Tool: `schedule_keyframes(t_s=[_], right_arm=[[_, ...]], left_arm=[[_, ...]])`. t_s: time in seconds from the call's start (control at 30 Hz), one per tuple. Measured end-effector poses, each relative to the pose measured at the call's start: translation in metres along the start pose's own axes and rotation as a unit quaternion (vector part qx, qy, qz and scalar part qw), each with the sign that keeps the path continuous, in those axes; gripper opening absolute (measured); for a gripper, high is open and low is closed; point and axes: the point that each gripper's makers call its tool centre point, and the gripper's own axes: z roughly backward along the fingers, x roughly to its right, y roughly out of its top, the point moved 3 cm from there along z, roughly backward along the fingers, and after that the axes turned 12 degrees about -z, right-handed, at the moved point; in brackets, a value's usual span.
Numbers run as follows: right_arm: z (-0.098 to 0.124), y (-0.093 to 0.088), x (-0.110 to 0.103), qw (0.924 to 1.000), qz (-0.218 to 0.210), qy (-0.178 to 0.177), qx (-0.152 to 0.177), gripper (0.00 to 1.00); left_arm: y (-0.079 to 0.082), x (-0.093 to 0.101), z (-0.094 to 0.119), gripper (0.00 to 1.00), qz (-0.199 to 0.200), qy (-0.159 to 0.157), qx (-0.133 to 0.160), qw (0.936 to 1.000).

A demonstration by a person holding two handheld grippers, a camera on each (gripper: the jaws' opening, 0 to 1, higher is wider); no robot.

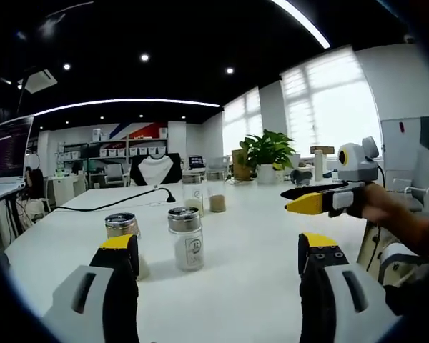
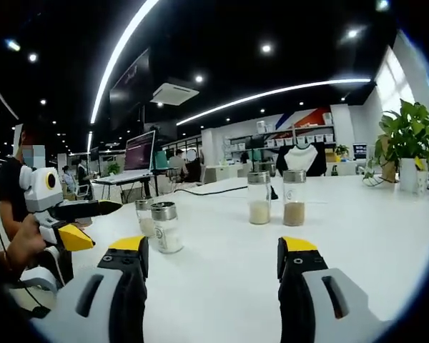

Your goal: Rotate the seasoning bottle until the label or dispensing opening points toward the visible target arrow and the bottle remains upright within the marked orientation range

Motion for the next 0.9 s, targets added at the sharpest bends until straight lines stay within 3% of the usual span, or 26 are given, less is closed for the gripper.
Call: schedule_keyframes(t_s=[0.23, 0.33, 0.43, 0.63, 0.7, 0.9], right_arm=[[-0.023, 0.016, 0.0, 0.9997, 0.023, 0.011, -0.005, 0.75], [-0.032, 0.026, -0.001, 0.9995, 0.024, 0.02, 0.009, 0.75], [-0.047, 0.032, 0.008, 0.9993, 0.03, 0.022, 0.011, 0.75], [-0.067, 0.04, 0.019, 0.9991, 0.031, 0.028, 0.01, 0.74], [-0.074, 0.051, 0.018, 0.9986, 0.019, 0.045, 0.02, 0.74], [-0.102, 0.071, 0.029, 0.9974, 0.06, 0.038, 0.015, 0.74]], left_arm=[[0.002, -0.003, 0.0, 0.97, -0.01, -0.001, 0.007, 0.9999], [0.002, -0.003, 0.001, 0.97, -0.009, 0.0, 0.011, 0.9999], [0.001, -0.004, 0.002, 0.96, -0.009, 0.0, 0.012, 0.9999], [-0.002, -0.008, 0.004, 0.96, -0.013, 0.0, 0.004, 0.9999], [-0.004, -0.011, 0.005, 0.95, -0.02, -0.001, -0.01, 0.9998], [0.001, -0.015, 0.009, 0.95, -0.038, -0.003, -0.007, 0.9992]])
